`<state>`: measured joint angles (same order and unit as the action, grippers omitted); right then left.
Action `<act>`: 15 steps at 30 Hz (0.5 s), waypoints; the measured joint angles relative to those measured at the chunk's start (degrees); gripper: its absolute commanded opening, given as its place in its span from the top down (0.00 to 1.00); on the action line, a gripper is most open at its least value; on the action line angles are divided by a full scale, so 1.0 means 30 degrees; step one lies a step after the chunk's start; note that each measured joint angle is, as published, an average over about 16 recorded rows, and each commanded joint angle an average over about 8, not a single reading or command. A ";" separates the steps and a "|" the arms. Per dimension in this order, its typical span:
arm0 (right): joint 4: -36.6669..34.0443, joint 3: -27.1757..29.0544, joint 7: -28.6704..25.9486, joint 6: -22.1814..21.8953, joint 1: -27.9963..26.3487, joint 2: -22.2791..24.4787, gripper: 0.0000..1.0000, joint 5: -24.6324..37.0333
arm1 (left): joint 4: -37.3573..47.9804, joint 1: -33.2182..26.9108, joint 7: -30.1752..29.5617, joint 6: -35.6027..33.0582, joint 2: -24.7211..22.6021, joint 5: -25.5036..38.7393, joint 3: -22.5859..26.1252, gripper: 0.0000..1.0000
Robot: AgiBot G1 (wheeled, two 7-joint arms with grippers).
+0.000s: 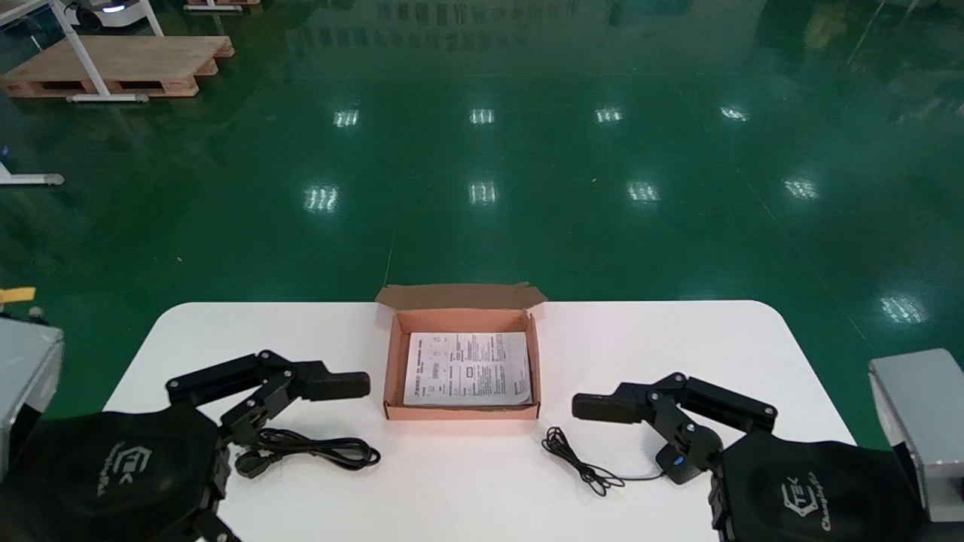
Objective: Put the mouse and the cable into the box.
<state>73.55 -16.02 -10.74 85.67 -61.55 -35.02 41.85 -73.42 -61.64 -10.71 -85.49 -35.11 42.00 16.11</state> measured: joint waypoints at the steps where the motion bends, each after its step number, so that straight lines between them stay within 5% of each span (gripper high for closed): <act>1: 0.0000 0.0000 0.0000 0.0000 0.0000 0.0000 0.00 0.0000 | 0.0000 0.0000 0.0000 0.0000 0.0000 0.0000 0.0000 0.00; 15: 0.0000 0.0000 0.0000 0.0000 0.0000 0.0000 0.00 0.0000 | 0.0000 0.0000 0.0000 0.0000 0.0000 0.0000 0.0000 0.00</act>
<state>73.55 -16.02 -10.74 85.67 -61.56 -35.02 41.85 -73.42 -61.64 -10.71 -85.49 -35.11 42.00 16.11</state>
